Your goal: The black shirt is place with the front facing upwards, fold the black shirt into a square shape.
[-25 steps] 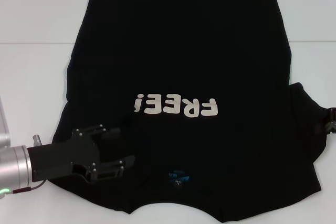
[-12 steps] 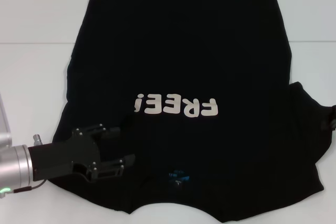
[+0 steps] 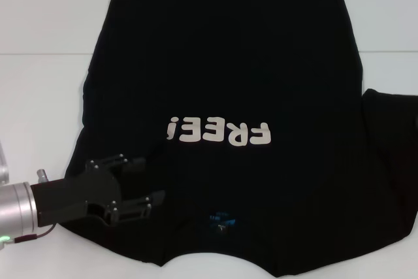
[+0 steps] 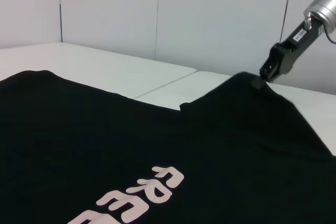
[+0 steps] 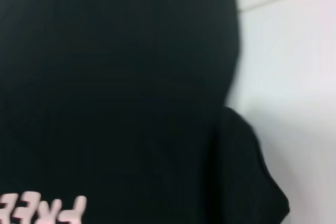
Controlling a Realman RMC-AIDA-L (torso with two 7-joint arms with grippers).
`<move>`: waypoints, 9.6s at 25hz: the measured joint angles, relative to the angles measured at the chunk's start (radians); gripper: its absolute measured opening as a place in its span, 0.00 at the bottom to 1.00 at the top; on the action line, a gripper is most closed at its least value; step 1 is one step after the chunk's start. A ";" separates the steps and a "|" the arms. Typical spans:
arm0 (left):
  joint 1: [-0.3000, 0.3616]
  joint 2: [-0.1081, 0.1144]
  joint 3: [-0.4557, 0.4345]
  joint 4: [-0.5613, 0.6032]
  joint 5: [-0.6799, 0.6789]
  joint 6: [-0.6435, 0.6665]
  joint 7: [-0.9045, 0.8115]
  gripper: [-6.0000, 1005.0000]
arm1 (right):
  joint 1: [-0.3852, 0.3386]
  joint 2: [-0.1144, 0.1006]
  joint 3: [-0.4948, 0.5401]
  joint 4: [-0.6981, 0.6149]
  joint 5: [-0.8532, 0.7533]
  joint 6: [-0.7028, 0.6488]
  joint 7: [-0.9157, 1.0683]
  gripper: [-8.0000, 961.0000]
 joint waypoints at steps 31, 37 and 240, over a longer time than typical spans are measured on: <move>-0.015 0.007 -0.078 -0.054 0.000 0.004 -0.133 0.76 | 0.036 0.099 -0.187 0.059 0.341 -0.060 -0.383 0.42; -0.021 0.050 -0.097 -0.045 0.003 0.024 -0.500 0.76 | -0.075 0.136 -0.187 0.143 0.475 -0.067 -0.814 0.62; -0.176 0.176 -0.036 0.054 0.524 0.020 -1.462 0.07 | -0.171 0.164 -0.180 0.320 0.653 -0.114 -1.449 0.95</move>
